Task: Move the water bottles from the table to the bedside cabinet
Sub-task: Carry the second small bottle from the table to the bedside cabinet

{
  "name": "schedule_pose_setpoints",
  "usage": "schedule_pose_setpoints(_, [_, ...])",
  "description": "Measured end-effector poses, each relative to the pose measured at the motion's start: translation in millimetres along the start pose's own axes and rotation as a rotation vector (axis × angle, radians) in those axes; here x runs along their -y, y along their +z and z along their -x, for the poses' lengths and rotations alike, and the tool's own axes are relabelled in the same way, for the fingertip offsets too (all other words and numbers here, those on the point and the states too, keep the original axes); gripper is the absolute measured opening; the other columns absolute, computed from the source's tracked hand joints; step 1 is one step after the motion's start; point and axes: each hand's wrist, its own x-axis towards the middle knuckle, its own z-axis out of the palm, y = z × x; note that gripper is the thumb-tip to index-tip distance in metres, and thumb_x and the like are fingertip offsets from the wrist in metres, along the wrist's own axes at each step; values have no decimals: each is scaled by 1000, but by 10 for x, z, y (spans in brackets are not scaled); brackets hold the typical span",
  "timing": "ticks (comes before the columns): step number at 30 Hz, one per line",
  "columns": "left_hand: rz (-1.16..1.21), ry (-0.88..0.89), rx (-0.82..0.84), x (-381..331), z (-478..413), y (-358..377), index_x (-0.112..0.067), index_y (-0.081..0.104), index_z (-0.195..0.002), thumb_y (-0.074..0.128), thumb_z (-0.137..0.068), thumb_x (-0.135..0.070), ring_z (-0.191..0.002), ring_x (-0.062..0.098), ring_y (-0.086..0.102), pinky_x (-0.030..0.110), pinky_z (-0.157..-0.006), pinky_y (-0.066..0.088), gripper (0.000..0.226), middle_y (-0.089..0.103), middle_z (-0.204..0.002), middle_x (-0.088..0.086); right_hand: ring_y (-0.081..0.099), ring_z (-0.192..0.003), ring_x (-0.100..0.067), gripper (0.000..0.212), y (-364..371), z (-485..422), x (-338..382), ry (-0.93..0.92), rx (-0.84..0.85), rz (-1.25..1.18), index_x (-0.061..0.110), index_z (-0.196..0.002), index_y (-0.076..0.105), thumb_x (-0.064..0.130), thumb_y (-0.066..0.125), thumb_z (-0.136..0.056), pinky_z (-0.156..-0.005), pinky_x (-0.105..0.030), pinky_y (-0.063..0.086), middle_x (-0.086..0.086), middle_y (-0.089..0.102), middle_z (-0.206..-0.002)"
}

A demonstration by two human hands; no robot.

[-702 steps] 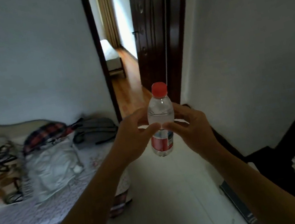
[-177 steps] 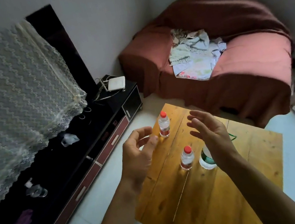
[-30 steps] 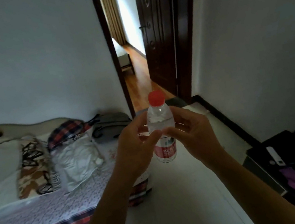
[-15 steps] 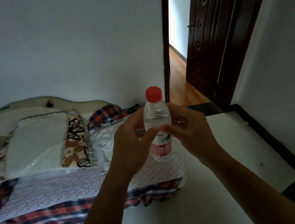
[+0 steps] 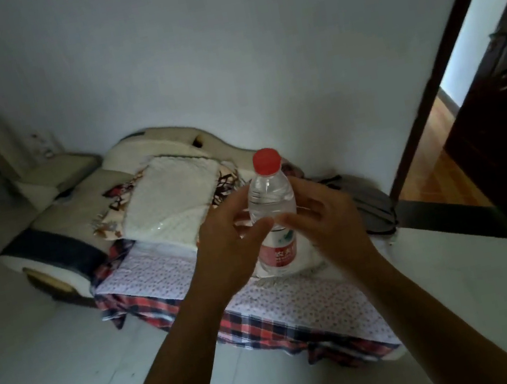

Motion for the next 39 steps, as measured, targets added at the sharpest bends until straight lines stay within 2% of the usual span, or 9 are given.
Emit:
schedule_pose_setpoints(3, [-40, -42, -90, 36, -177, -153, -29, 61, -129, 67, -90, -13, -102, -3, 65, 14, -83, 54, 43, 68, -115, -18, 73, -110, -15, 46, 176, -352, -72, -26, 74, -68, 8, -132, 64, 7, 76, -88, -95, -34, 60, -5, 74, -122])
schedule_pose_setpoints(7, [-84, -81, -196, 102, -341, -394, -36, 57, -124, 67, -91, -12, -96, -16, 61, 3, -74, 47, 42, 60, -108, -33, 73, -109, -20, 41, 458, -764, -126, -43, 206, -144, 8, -129, 65, 3, 73, -90, -94, -37, 60, -6, 75, -119])
schedule_pose_setpoints(13, [-150, -131, -299, 406, -430, -835, -30, 59, -131, 67, -91, -15, -100, -9, 63, 7, -76, 50, 44, 63, -115, -25, 71, -115, -20, 45, 1002, -1095, -262, 1, 331, -185, 12, -133, 63, 8, 76, -89, -99, -47, 58, -5, 74, -124])
schedule_pose_setpoints(19, [-170, -162, -345, 738, -538, -1440, -40, 54, -125, 68, -91, -17, -94, -23, 56, -1, -71, 43, 43, 59, -111, -31, 71, -116, -24, 45, 1697, -1395, -279, -24, 397, -181, 11, -133, 64, 8, 75, -89, -98, -51, 58, -7, 74, -124])
schedule_pose_setpoints(23, [-165, -162, -360, 951, -592, -1980, -38, 55, -129, 67, -91, -18, -95, -21, 58, 0, -73, 44, 45, 62, -118, -22, 70, -117, -22, 47, 2258, -1545, -184, -36, 399, -193, 11, -134, 63, 7, 74, -89, -99, -50, 57, -6, 73, -125])
schedule_pose_setpoints(27, [-180, -143, -368, 1121, -604, -2600, -38, 54, -130, 67, -91, -19, -95, -20, 57, -1, -72, 44, 45, 60, -117, -23, 70, -118, -20, 50, 2879, -1672, -49, -42, 412, -184, 9, -137, 61, 6, 75, -89, -101, -45, 57, -6, 72, -127])
schedule_pose_setpoints(31, [-180, -161, -361, 1299, -606, -3138, -34, 55, -134, 66, -90, -19, -100, -5, 60, 6, -73, 44, 48, 60, -122, -18, 70, -117, -14, 50, 3436, -1708, 28, -61, 385, -172, 8, -137, 60, 7, 74, -90, -100, -36, 58, -4, 72, -128])
schedule_pose_setpoints(37, [-151, -160, -356, 1662, -739, -3644, -31, 56, -135, 67, -90, -18, -99, -10, 60, 0, -75, 46, 48, 63, -124, -17, 70, -118, -17, 49, 4042, -1921, -45, -54, 361, -142, 8, -138, 60, 10, 74, -90, -101, -46, 57, -5, 72, -129])
schedule_pose_setpoints(39, [-151, -175, -362, 1793, -824, -3805, -29, 57, -134, 66, -90, -20, -103, -3, 62, 7, -84, 48, 47, 63, -127, -14, 70, -117, -17, 46, 4234, -2050, -90, -56, 370, -131, 9, -135, 62, 10, 73, -91, -100, -45, 58, -4, 72, -128])
